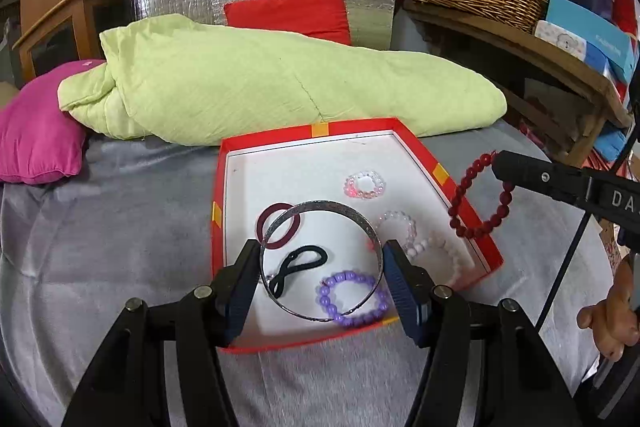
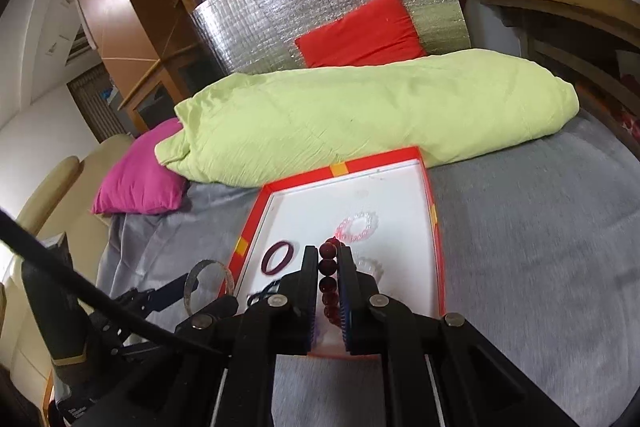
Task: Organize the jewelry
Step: 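Carry the silver bangle and red bead bracelet with both tools over the red box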
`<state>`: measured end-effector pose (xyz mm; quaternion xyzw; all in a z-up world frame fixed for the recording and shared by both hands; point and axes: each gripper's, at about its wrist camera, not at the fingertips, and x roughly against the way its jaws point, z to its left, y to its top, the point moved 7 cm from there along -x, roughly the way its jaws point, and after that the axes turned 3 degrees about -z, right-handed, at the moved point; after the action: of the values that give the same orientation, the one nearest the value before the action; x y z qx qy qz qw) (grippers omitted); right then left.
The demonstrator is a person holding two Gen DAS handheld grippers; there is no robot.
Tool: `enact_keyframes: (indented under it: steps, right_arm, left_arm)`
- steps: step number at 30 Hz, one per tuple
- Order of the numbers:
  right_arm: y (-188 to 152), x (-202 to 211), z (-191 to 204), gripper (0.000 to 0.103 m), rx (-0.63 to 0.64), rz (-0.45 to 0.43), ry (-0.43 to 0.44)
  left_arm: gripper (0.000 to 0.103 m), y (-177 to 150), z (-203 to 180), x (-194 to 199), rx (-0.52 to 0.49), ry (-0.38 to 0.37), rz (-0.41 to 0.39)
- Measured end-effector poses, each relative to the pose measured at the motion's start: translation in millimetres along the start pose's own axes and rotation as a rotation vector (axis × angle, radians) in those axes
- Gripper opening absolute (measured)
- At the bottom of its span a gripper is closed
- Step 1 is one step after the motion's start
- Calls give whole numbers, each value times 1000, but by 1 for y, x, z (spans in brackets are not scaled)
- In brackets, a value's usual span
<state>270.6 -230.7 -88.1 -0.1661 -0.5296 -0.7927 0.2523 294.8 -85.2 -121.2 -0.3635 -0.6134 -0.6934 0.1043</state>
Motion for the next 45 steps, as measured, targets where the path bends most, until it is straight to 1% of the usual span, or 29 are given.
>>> enact_keyframes:
  steps: [3,9,14,22,28,32,37,40,45]
  right_arm:
    - [4,-12,-6,11,-25,10,6]
    - [12,-27,-15,11,-22,-6,-9]
    - [18,-41,-20,11,-29,-23,-20]
    - [25,-64,-29,11,-48,-26,-39]
    - [32,-78,-44,11,-94,-37,-59]
    - [39,-82,-53,11,-120,-51,-70]
    - [46,-89,-57,11,-122,-59,-81]
    - [48,-97,-59,11,-122,-51,-85]
    - [44,-107,-64,11,-157,-16,-82]
  left_arm:
    - [63,-2,-1,-11,-6,5,12]
    - [63,-5,0,-30,-11,18,34]
    - [63,2,0,-38,-27,26,26]
    - [63,21,1,-57,-62,35,18]
    - [63,43,4,-76,-91,40,8]
    - [63,57,8,-92,-96,30,12]
    - [63,69,11,-111,-118,16,10]
    - [63,67,11,-122,-115,-2,30]
    - [63,53,7,-139,-140,-25,105]
